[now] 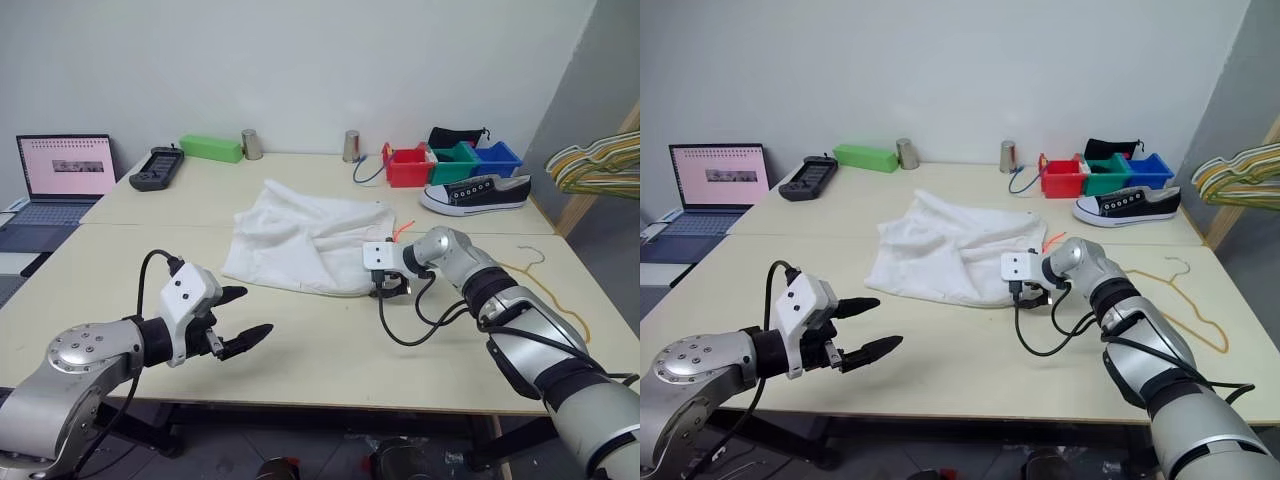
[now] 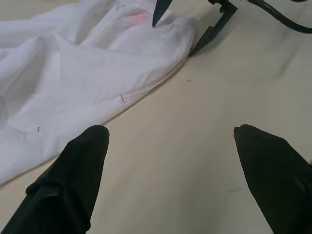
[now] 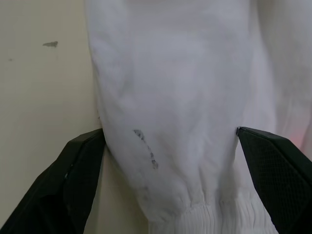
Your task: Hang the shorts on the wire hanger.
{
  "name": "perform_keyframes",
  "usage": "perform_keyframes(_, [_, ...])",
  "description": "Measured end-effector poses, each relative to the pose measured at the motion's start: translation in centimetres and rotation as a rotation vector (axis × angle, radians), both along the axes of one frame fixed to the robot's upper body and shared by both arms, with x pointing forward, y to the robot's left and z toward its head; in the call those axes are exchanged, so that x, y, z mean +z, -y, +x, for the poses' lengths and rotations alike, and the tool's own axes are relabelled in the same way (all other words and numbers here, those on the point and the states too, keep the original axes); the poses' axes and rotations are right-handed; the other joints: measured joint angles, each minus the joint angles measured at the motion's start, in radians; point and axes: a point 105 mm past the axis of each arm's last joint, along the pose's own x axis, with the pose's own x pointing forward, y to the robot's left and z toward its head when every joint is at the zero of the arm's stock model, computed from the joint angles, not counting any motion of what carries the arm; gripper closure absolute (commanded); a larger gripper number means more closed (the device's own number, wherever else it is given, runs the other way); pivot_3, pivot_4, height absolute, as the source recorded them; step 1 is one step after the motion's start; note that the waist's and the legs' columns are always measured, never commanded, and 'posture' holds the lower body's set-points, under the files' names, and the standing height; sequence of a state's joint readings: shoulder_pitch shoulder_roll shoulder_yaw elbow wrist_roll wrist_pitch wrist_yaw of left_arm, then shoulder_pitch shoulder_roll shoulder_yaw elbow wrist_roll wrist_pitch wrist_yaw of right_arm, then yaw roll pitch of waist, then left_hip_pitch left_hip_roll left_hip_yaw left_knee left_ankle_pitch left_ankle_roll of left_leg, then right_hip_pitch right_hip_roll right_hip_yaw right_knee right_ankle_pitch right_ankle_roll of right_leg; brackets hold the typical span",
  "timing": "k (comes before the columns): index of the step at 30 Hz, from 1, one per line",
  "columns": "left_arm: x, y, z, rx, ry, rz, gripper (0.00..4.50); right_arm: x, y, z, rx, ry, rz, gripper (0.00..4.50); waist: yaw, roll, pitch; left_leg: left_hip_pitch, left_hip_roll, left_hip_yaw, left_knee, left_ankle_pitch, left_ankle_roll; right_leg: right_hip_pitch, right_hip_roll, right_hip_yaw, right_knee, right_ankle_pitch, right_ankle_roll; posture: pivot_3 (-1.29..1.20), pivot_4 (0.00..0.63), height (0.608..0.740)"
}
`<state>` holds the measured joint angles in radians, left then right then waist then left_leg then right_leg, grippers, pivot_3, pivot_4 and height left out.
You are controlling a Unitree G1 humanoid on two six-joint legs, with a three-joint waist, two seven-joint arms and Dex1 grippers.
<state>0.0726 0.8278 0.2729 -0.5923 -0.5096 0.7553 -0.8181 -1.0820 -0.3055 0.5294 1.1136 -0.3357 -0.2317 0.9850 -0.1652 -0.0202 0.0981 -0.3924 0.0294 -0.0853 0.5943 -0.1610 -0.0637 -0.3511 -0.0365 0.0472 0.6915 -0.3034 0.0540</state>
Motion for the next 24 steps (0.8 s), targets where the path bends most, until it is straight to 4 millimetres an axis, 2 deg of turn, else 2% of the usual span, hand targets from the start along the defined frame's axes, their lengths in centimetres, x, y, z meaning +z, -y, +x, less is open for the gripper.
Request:
perform_keyframes(7, [0.1,0.2,0.2,-0.013,0.013,0.003,0.14,-0.2,0.3,0.1,-0.013,-0.002,-0.008,2.04,-0.003,0.0,0.0,-0.001,0.0,0.0,-0.001,0.0,0.0,0.0,0.0,0.0,-0.002,-0.001,-0.001,-0.08,0.022,0.74])
perform_keyframes(12, [0.2,-0.3,0.6,-0.014,0.013,0.019,0.14,-0.3,0.8,0.0,-0.019,-0.006,-0.01,3.4,-0.004,0.0,0.0,-0.001,0.0,0.0,-0.001,0.0,0.0,-0.001,0.0,0.0,-0.003,-0.001,-0.001,-0.08,0.025,0.74])
perform_keyframes(13, [0.1,-0.5,0.7,-0.015,0.014,0.032,0.14,-0.5,0.9,-0.2,-0.014,-0.014,-0.012,3.56,-0.004,0.0,0.0,-0.002,0.0,0.0,-0.001,0.0,0.0,-0.001,0.0,0.0,-0.003,-0.001,-0.001,-0.08,0.026,0.74])
perform_keyframes(14, [0.1,-0.6,0.8,-0.012,0.013,0.037,0.14,-0.6,1.1,-0.3,-0.01,-0.019,-0.014,3.97,-0.004,0.0,0.0,-0.002,0.0,0.0,-0.001,0.0,0.0,-0.001,0.0,0.0,-0.004,-0.001,-0.001,-0.08,0.026,0.74])
perform_keyframes(16, [0.0,-1.2,1.0,-0.004,0.015,0.056,0.14,-1.0,1.3,-0.8,0.011,-0.034,-0.015,4.35,-0.004,0.001,0.0,-0.002,0.0,0.0,-0.002,0.0,0.0,-0.001,0.0,0.0,-0.005,-0.001,-0.001,-0.09,0.027,0.74])
perform_keyframes(17, [-0.1,-1.4,1.0,-0.002,0.012,0.067,0.14,-1.0,1.4,-1.1,0.029,-0.039,-0.013,4.48,-0.004,0.001,0.001,-0.003,0.0,0.0,-0.002,0.0,0.0,-0.001,0.0,0.0,-0.005,-0.001,-0.001,-0.09,0.028,0.74])
perform_keyframes(20, [-0.3,-2.2,1.3,-0.002,0.015,0.102,0.14,-1.1,1.6,-2.2,0.085,-0.054,-0.02,4.48,-0.002,0.001,0.001,-0.004,0.0,0.0,-0.002,0.0,0.0,-0.001,0.0,-0.001,-0.006,-0.001,-0.001,-0.09,0.029,0.74])
perform_keyframes(24, [-1.5,-3.9,2.3,0.032,0.011,0.155,0.14,-1.2,1.9,-3.9,0.128,-0.082,-0.011,4.48,0.0,0.002,0.001,-0.004,0.0,0.0,-0.003,0.0,0.0,-0.001,0.0,-0.001,-0.009,-0.001,-0.001,-0.09,0.031,0.74])
